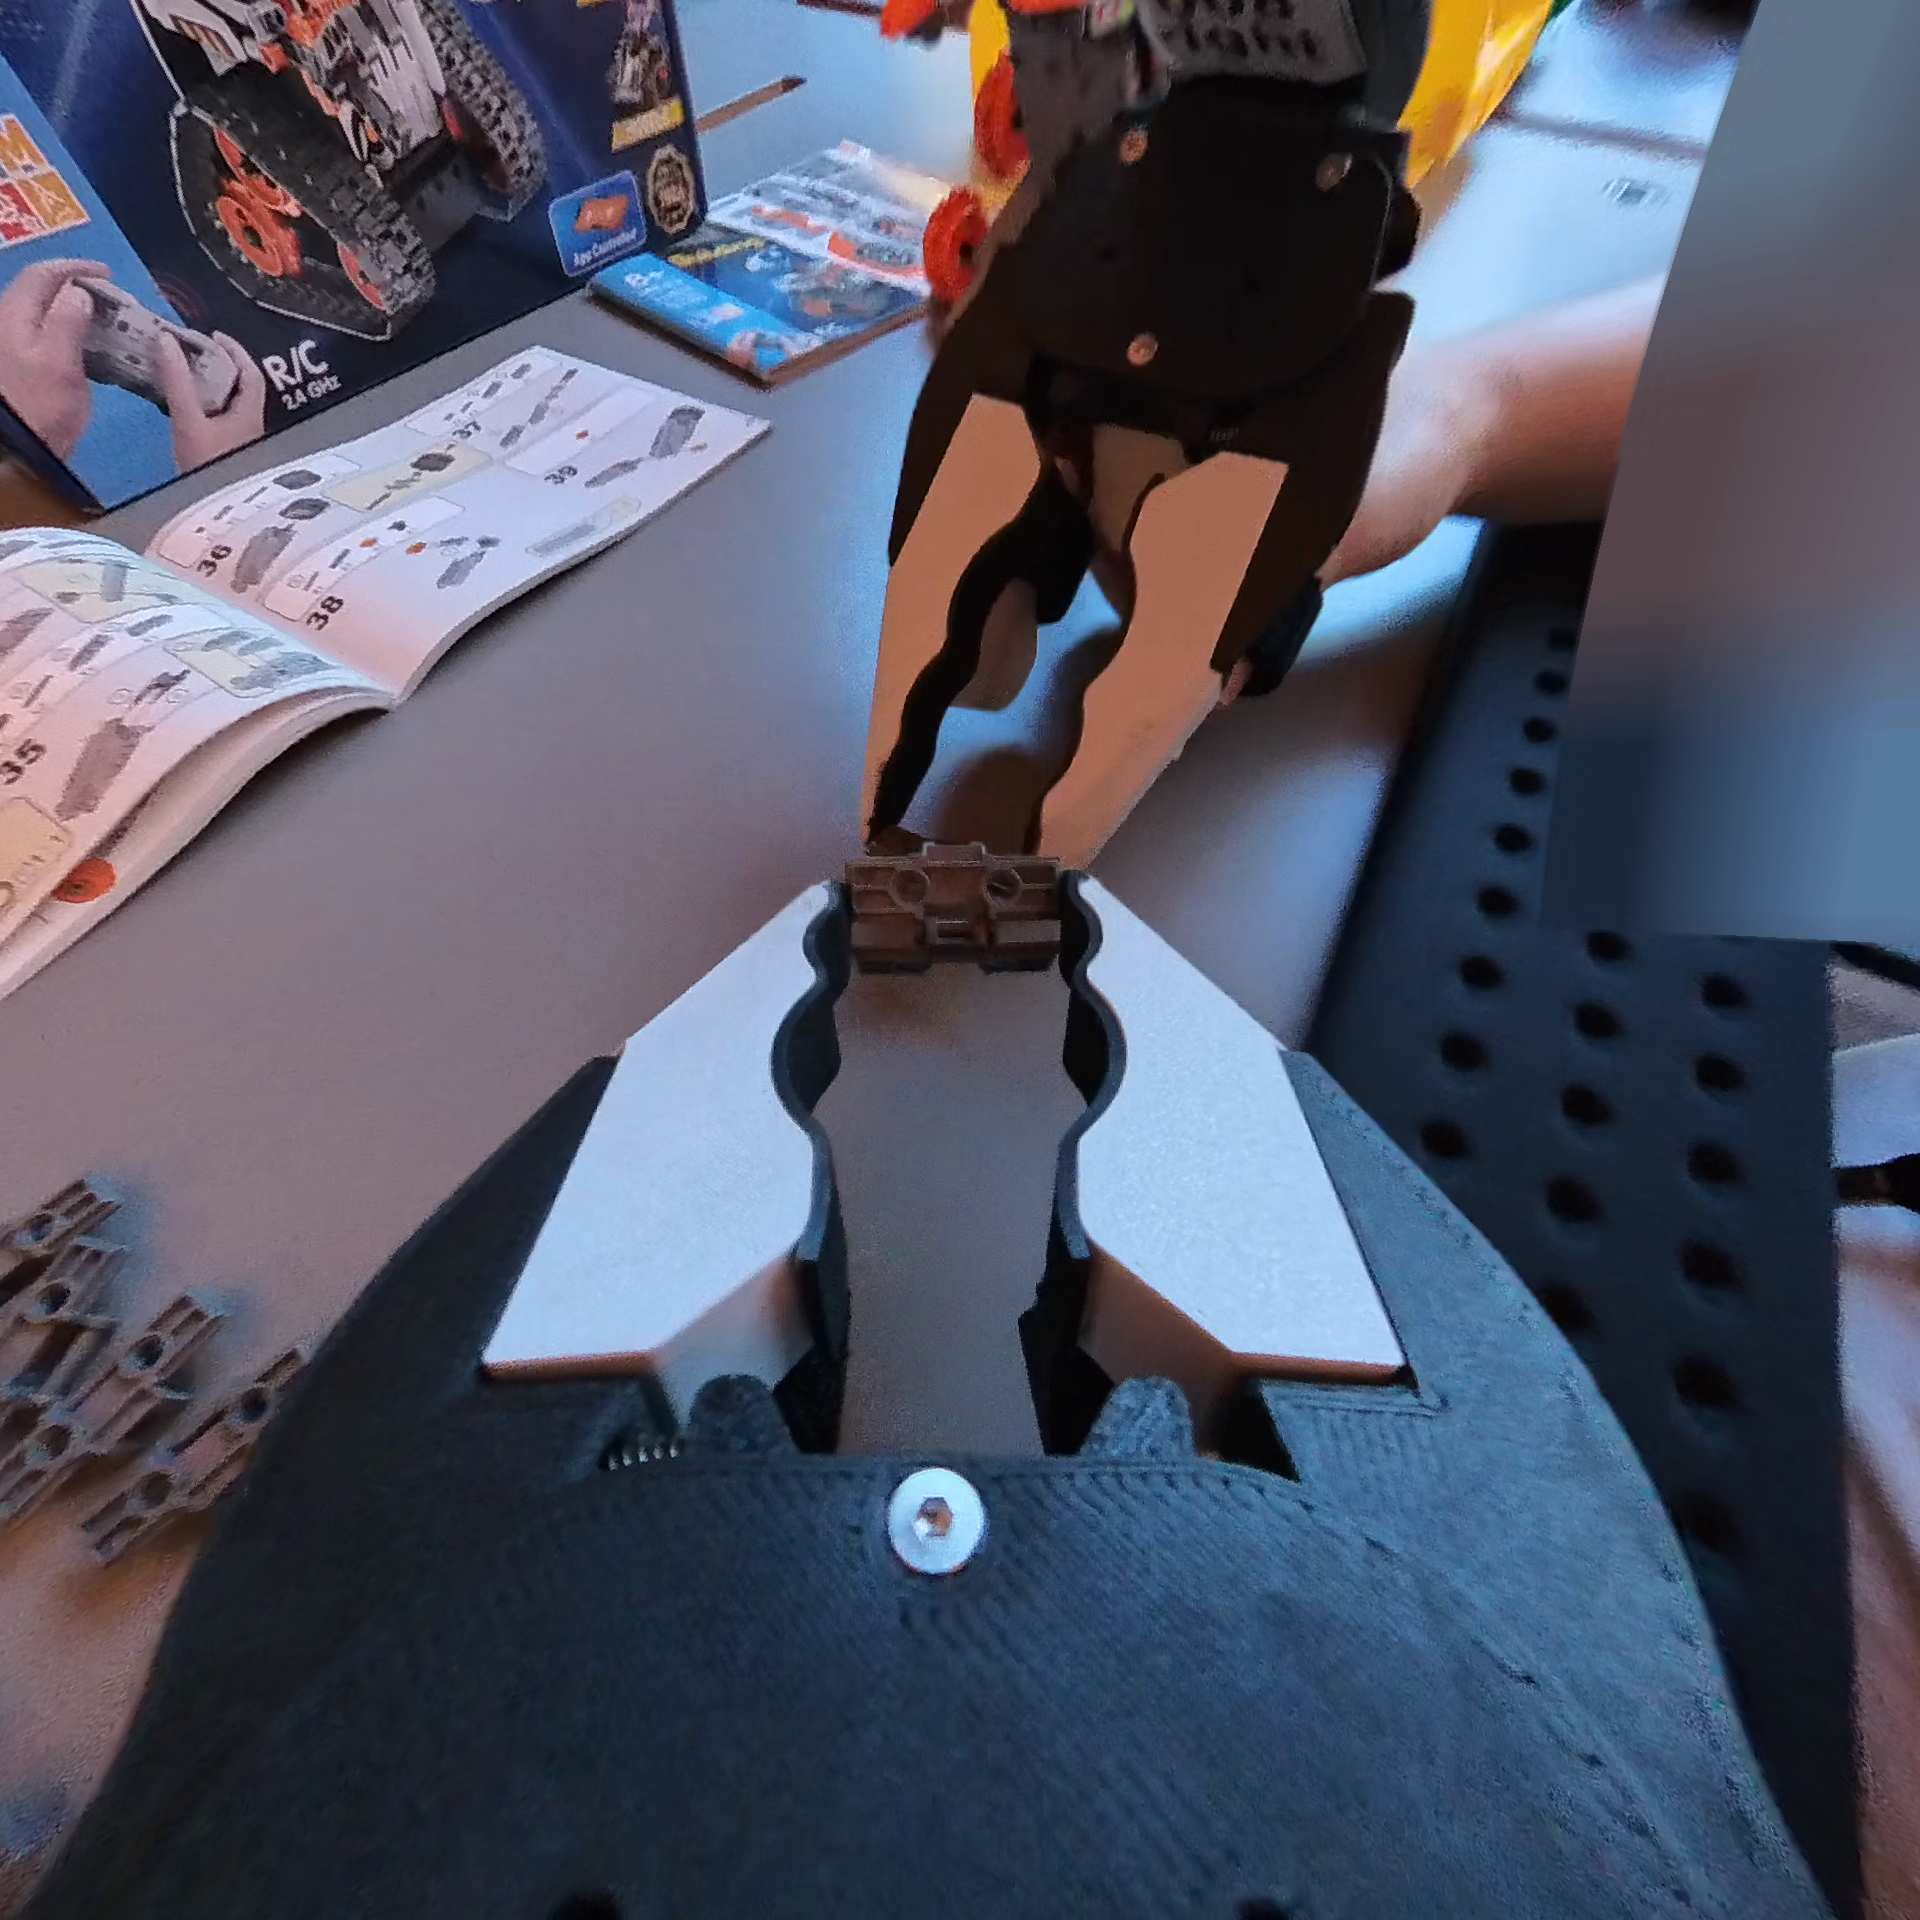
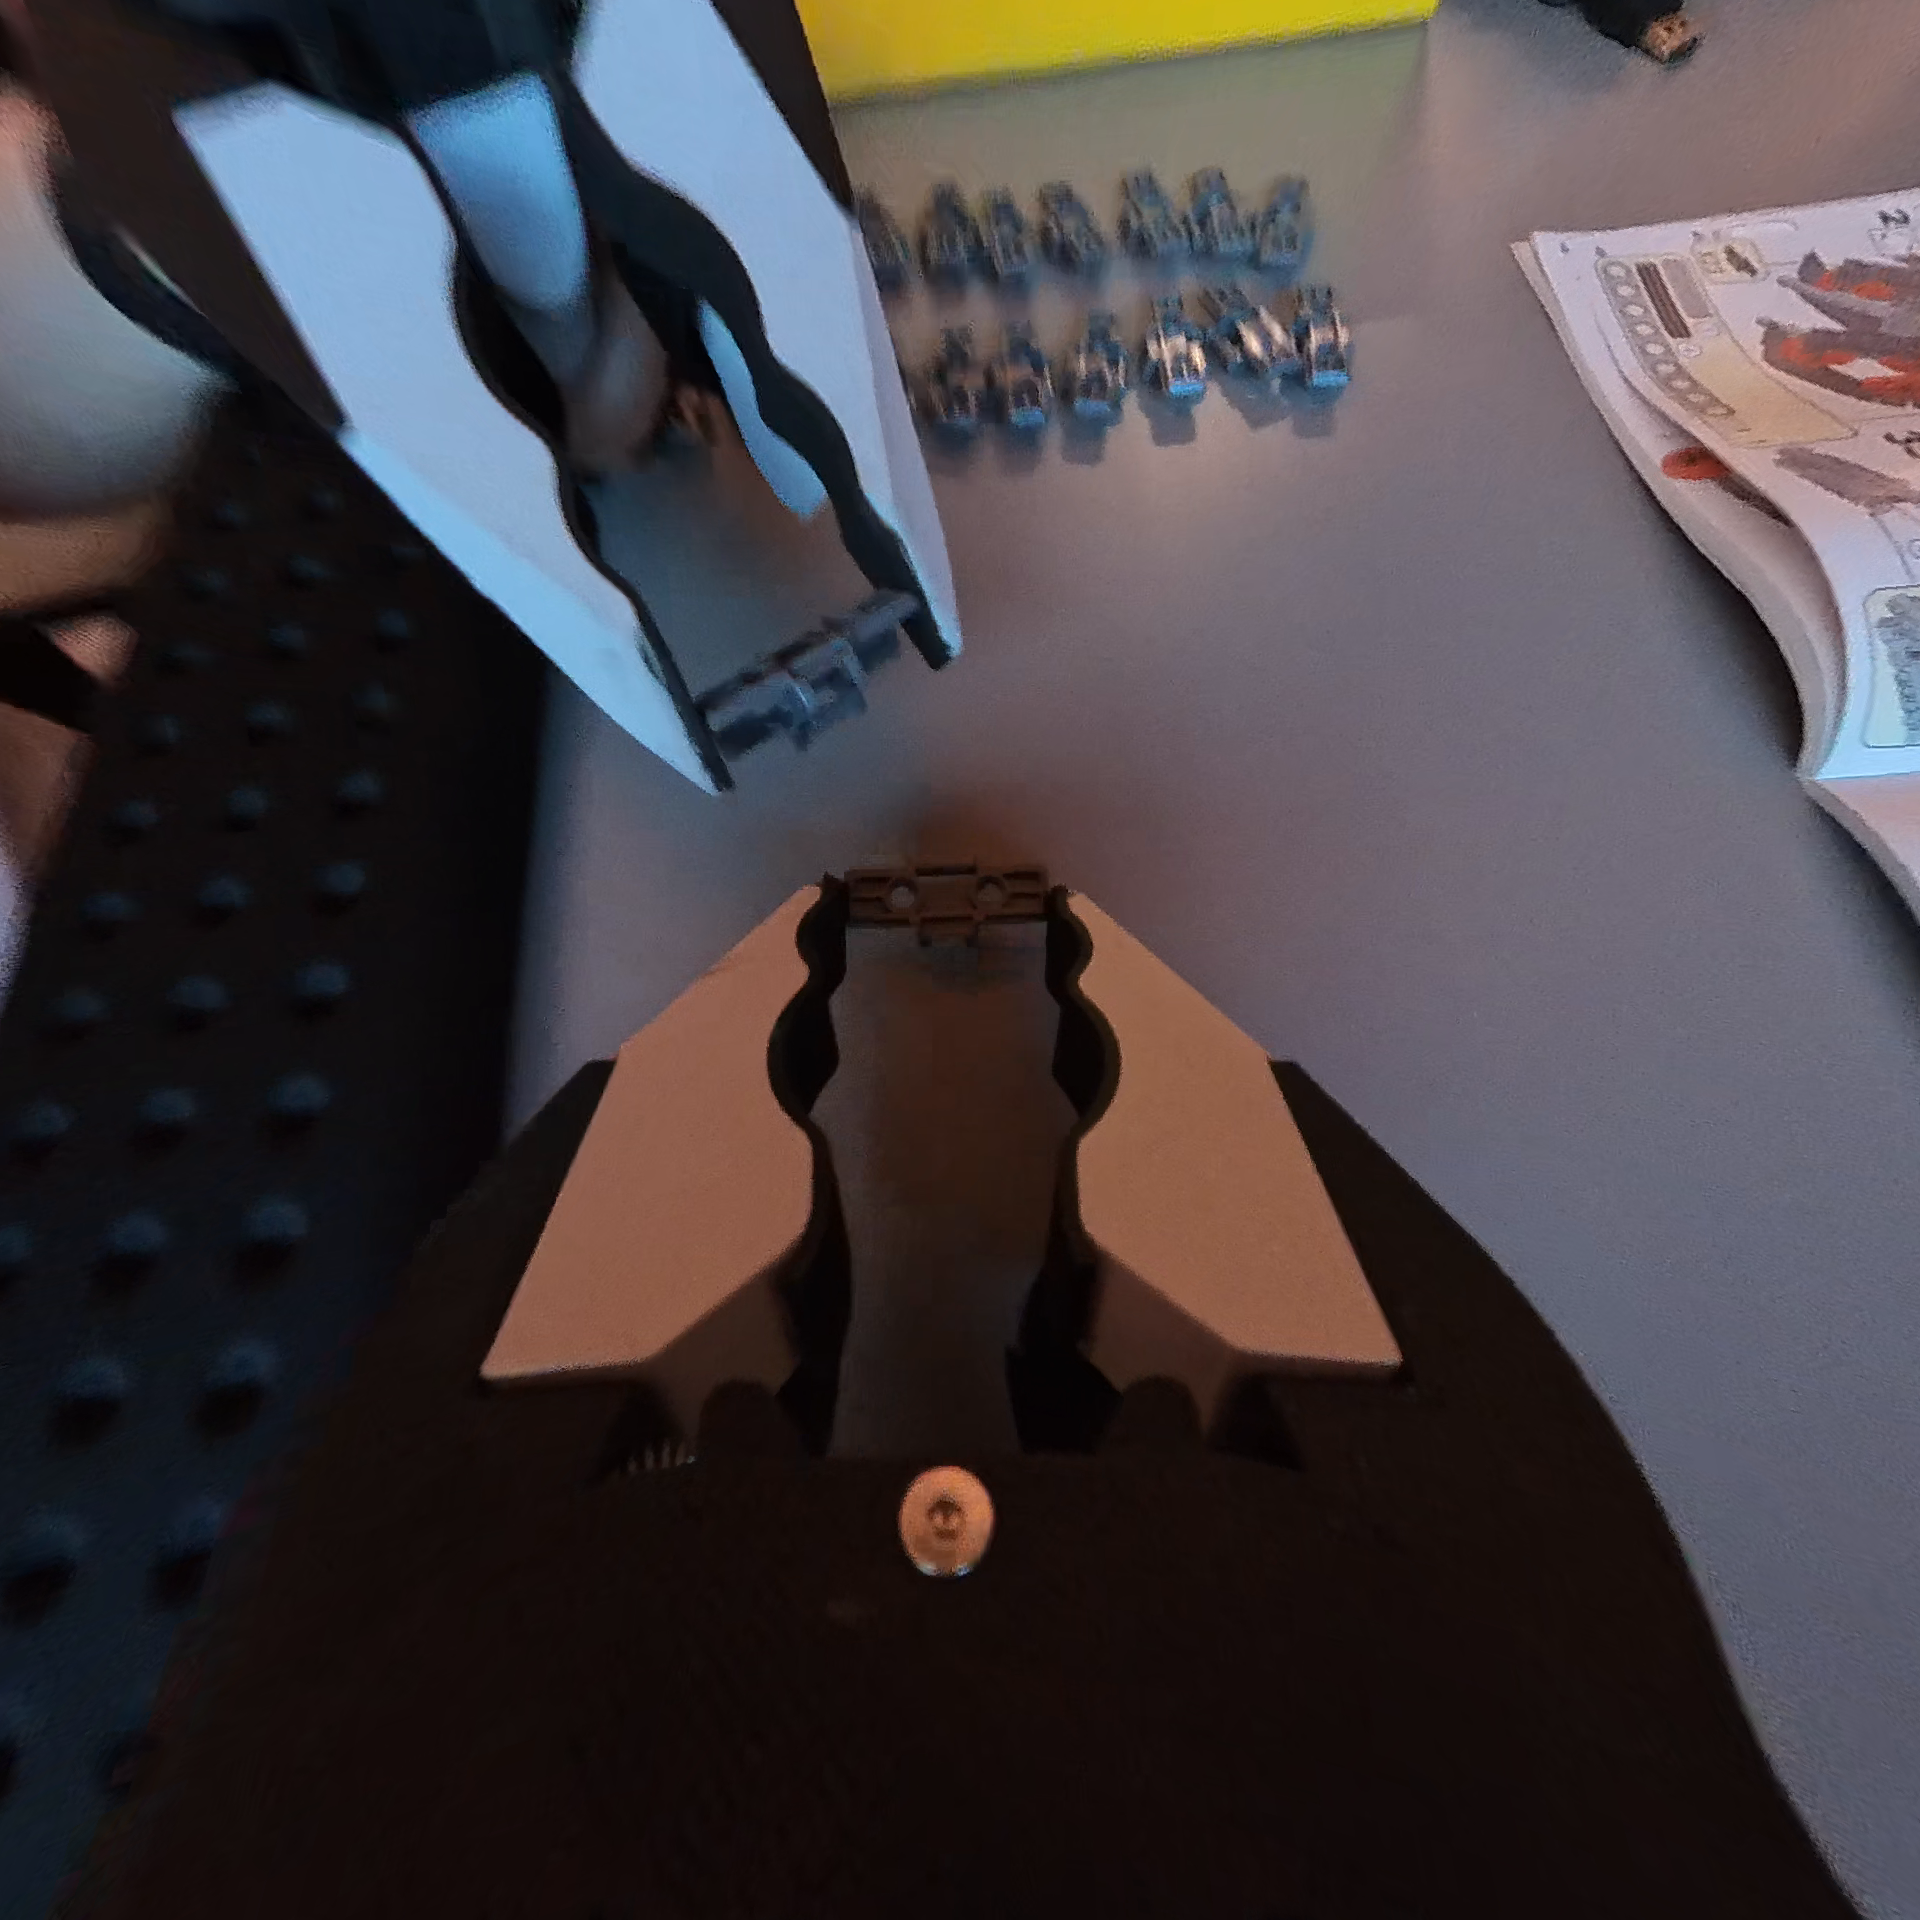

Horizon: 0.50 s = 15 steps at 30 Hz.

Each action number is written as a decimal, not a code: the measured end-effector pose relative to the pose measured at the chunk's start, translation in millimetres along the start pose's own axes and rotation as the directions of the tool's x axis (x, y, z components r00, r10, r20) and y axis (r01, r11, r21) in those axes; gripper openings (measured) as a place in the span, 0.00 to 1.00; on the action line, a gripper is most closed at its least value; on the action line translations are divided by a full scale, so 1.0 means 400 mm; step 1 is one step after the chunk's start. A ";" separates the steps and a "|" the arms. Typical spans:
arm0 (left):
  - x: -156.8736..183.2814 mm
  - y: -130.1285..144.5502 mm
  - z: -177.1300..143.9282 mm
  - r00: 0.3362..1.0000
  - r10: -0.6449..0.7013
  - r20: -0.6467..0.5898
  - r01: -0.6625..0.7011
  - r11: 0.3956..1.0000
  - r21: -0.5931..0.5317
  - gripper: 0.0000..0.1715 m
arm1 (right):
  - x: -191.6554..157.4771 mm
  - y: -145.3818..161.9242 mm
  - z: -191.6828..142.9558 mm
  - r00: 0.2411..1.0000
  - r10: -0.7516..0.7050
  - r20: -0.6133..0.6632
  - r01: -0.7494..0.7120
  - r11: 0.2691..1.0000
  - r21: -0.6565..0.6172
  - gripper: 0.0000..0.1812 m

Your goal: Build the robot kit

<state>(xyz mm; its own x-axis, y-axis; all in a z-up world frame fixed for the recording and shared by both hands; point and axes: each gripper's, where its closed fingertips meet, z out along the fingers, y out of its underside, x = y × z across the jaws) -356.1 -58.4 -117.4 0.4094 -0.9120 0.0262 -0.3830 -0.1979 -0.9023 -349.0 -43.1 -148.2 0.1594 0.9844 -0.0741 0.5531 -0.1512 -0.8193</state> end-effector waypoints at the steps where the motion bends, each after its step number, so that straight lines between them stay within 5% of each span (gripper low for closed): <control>1: 0.006 -0.012 -0.006 0.999 -0.033 -0.033 0.034 0.999 0.030 0.23 | -0.013 -0.023 -0.012 0.998 0.047 0.040 -0.049 0.997 0.060 0.20; 6: 0.042 -0.100 -0.056 0.959 -0.151 -0.239 0.204 0.955 0.215 0.23 | -0.086 -0.140 -0.095 0.919 0.198 0.340 -0.309 0.898 0.313 0.20; 15: 0.088 -0.141 -0.088 0.859 -0.243 -0.451 0.376 0.898 0.231 0.22 | -0.129 -0.196 -0.126 0.864 0.196 0.464 -0.402 0.824 0.399 0.20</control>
<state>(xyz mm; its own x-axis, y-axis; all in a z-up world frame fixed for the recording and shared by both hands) -349.3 -92.0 -50.2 0.0708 -0.8970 0.4362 0.0012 -0.4372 -0.8993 -359.4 -86.7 -51.7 -0.1332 0.8621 -0.4889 0.0661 -0.4844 -0.8723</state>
